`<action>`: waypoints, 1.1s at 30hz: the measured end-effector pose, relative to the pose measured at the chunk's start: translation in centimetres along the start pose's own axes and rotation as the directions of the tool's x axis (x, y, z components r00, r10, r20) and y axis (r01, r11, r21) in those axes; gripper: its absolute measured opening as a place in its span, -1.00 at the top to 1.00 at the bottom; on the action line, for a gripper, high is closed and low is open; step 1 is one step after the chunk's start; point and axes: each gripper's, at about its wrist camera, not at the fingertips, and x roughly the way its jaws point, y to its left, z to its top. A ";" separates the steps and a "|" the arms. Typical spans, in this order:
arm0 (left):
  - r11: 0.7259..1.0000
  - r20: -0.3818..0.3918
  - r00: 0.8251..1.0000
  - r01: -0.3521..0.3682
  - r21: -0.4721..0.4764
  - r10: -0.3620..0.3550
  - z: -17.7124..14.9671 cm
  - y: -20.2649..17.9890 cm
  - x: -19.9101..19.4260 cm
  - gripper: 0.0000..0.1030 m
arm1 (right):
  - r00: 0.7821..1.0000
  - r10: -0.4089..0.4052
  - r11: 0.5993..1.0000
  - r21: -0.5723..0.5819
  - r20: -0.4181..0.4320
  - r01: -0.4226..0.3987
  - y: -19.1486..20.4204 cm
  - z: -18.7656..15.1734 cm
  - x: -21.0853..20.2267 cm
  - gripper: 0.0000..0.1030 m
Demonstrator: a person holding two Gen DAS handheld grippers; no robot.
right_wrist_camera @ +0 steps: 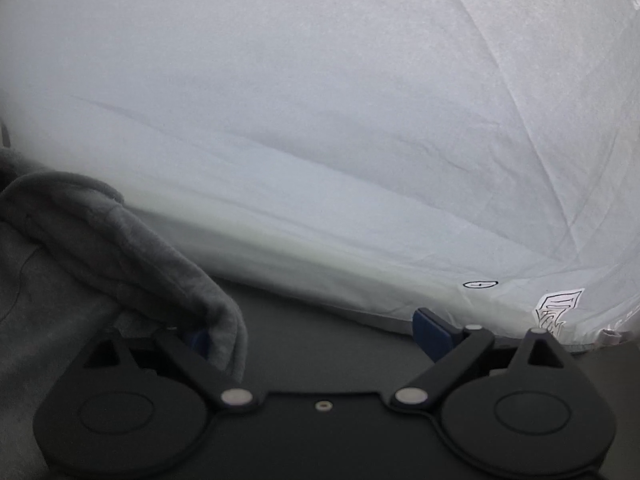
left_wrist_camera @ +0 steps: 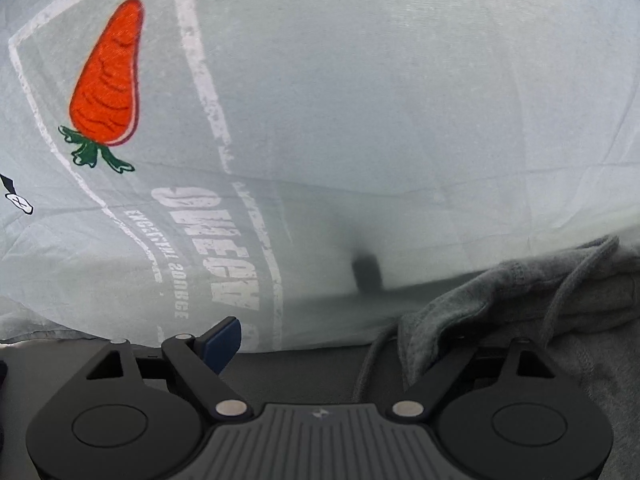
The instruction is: Fold clothes
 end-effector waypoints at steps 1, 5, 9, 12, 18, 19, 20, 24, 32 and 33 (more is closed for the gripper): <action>0.999 0.001 0.999 0.033 -0.002 -0.033 -0.1 0.5 -0.9 -0.70 | 1.000 0.004 1.000 -0.010 0.000 -0.004 0.1 -0.2 -0.3 -0.89; 0.986 0.007 0.986 0.165 -0.012 -0.165 -0.7 2.5 -4.5 -0.70 | 0.995 0.074 0.997 -0.011 0.073 -0.073 -1.3 -0.3 -3.3 -0.90; 0.956 0.015 0.956 0.292 -0.023 -0.292 -1.2 4.6 -8.2 -0.79 | 0.970 0.213 0.971 0.083 0.117 -0.223 -4.9 0.7 -6.6 -0.90; 0.932 0.051 0.939 0.343 -0.118 -0.340 -3.0 7.3 -12.8 -0.80 | 0.957 0.260 0.941 0.191 0.125 -0.281 -7.4 0.7 -9.8 -0.91; 0.950 -0.012 0.979 0.193 -0.245 -0.202 -11.3 13.8 -24.6 -0.81 | 0.968 0.186 0.934 0.275 0.169 -0.228 -9.8 -2.2 -17.0 -0.91; 0.953 -0.041 0.985 0.149 -0.265 -0.166 -13.1 15.2 -26.3 -0.81 | 0.966 0.188 0.926 0.295 0.178 -0.234 -10.2 -2.6 -17.7 -0.92; 0.949 -0.070 0.987 0.115 -0.293 -0.141 -15.0 16.7 -27.9 -0.81 | 0.964 0.189 0.918 0.314 0.187 -0.241 -10.5 -3.0 -18.5 -0.94; 0.892 -0.199 0.976 -0.014 -0.452 -0.085 -22.5 23.6 -32.6 -0.81 | 0.986 0.106 0.925 0.352 0.127 -0.144 -10.6 -2.2 -19.5 -0.94; 0.878 -0.383 0.913 -0.296 -0.377 0.143 -31.4 30.7 -40.6 -0.81 | 0.974 0.226 0.875 0.440 -0.004 -0.201 -6.6 -8.7 -27.9 -0.94; 0.878 -0.397 0.906 -0.306 -0.367 0.150 -32.3 31.3 -41.1 -0.81 | 0.969 0.244 0.881 0.429 -0.047 -0.201 -5.4 -10.6 -28.9 -0.94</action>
